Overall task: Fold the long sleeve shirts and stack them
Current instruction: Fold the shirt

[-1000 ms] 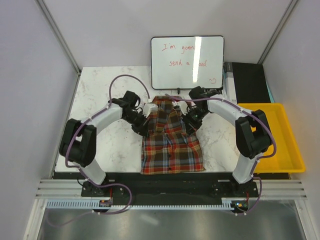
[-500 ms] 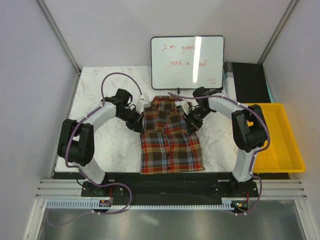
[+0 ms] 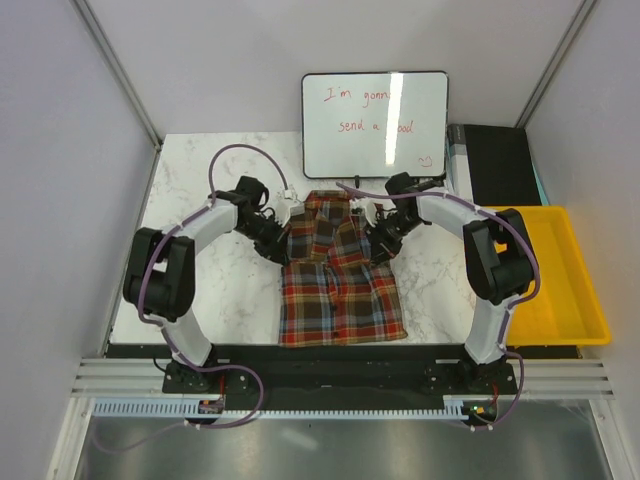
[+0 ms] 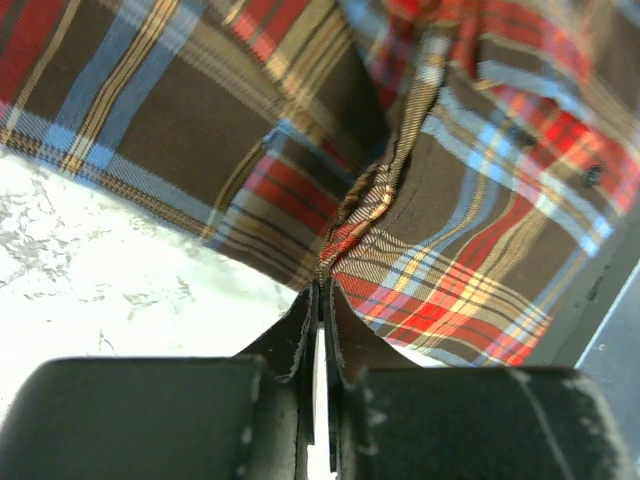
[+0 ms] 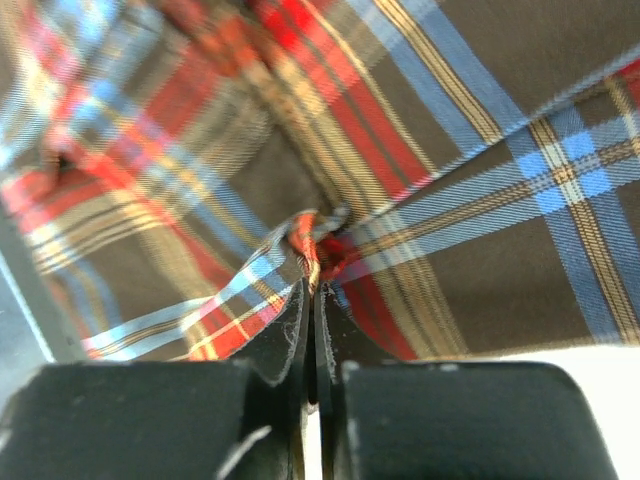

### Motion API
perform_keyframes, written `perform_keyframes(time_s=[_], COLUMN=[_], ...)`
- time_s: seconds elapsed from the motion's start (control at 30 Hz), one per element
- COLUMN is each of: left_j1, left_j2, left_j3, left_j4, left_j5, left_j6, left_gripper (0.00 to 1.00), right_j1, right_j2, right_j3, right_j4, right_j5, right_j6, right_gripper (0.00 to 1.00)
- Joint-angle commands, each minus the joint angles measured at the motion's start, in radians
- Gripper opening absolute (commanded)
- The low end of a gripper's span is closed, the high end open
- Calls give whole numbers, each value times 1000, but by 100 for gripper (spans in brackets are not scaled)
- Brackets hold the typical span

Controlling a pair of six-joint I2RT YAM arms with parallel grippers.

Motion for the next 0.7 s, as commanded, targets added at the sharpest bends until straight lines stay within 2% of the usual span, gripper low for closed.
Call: perform_keyframes(time_s=[0.0,0.07,0.13,0.17,0.2,0.23,0.27,0.3,0.33,0.37,0.47,0.57,0.63,0.67], left_j1=[1,4,13,30,42,53,59,59,60,59,39,-34,-76,-111], left_j2=[48,45,50,53,59,57,50,41,1,-27,-151,-246,-269,-269], left_j3=[34,29,28,34,43,61,68,75,86,85,59,-7,-73,-92], left_j4=[20,20,20,22,17,14,13,2,-7,-13,-15,-12,5,20], left_j5=[-48,-77,-113,-126,-127,-124,-126,-121,-67,-37,6,-31,-35,-35], left_j6=[2,-2,-5,-17,-19,-15,-2,8,25,54,105,143,125,119], left_gripper=[11,12,15,16,18,21,29,31,34,42,55,56,56,54], right_j1=[-1,-5,-8,-10,-14,-19,-24,-34,-40,-47,-60,-59,-37,-7], right_j2=[60,52,28,17,-9,-26,-44,-73,-87,-104,-213,-268,-287,-276], right_j3=[-40,-56,-53,-47,-37,-19,-8,7,41,50,35,-23,-57,-68], right_j4=[100,129,129,123,112,108,98,83,59,24,-17,-3,-1,11], right_j5=[65,102,152,166,183,191,194,194,183,170,171,166,128,108], right_j6=[8,29,49,56,59,68,74,79,70,66,34,37,45,77], right_gripper=[12,13,25,27,33,39,45,51,51,51,52,53,46,38])
